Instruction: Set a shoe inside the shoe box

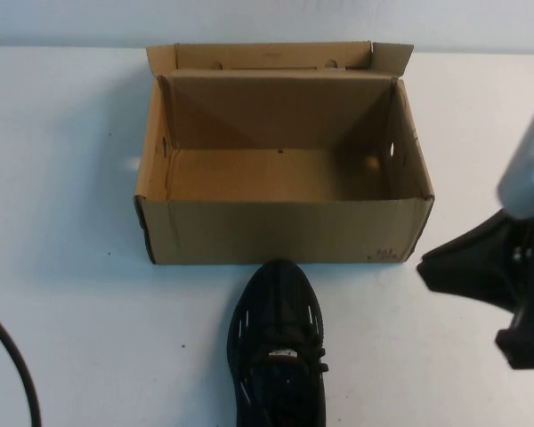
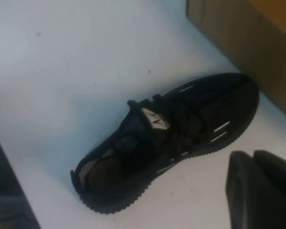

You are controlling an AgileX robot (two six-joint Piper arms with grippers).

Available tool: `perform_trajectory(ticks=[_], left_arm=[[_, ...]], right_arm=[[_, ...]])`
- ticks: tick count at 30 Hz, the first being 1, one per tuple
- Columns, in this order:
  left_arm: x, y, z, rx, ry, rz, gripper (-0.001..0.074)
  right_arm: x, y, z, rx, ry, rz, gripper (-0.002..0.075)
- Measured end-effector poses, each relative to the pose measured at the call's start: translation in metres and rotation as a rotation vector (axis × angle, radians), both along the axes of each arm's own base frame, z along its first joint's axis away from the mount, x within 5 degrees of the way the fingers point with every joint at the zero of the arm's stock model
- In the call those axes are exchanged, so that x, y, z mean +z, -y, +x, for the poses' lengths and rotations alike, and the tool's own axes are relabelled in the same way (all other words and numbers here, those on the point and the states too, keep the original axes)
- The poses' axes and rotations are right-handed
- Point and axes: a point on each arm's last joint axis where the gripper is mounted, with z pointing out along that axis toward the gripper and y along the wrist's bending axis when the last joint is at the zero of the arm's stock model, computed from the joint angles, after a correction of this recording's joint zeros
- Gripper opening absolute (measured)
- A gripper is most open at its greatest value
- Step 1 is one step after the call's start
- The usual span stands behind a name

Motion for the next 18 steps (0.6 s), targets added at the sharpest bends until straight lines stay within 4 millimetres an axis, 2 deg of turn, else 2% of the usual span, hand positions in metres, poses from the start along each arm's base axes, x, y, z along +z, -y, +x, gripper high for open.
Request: perform_trajectory(ticks=[4, 12, 18], left_arm=[[-0.001, 0.002, 0.006, -0.007, -0.041, -0.002, -0.0001], [-0.004, 0.003, 0.007, -0.011, -0.072, 0.003, -0.0001], [-0.007, 0.003, 0.005, -0.017, -0.111, 0.011, -0.0002]], right_arm=[[-0.014, -0.024, 0.002, 0.118, -0.009, -0.095, 0.0061], [-0.042, -0.067, 0.002, 0.282, 0.025, -0.229, 0.0302], [-0.061, -0.098, 0.007, 0.366, 0.020, -0.330, 0.0341]])
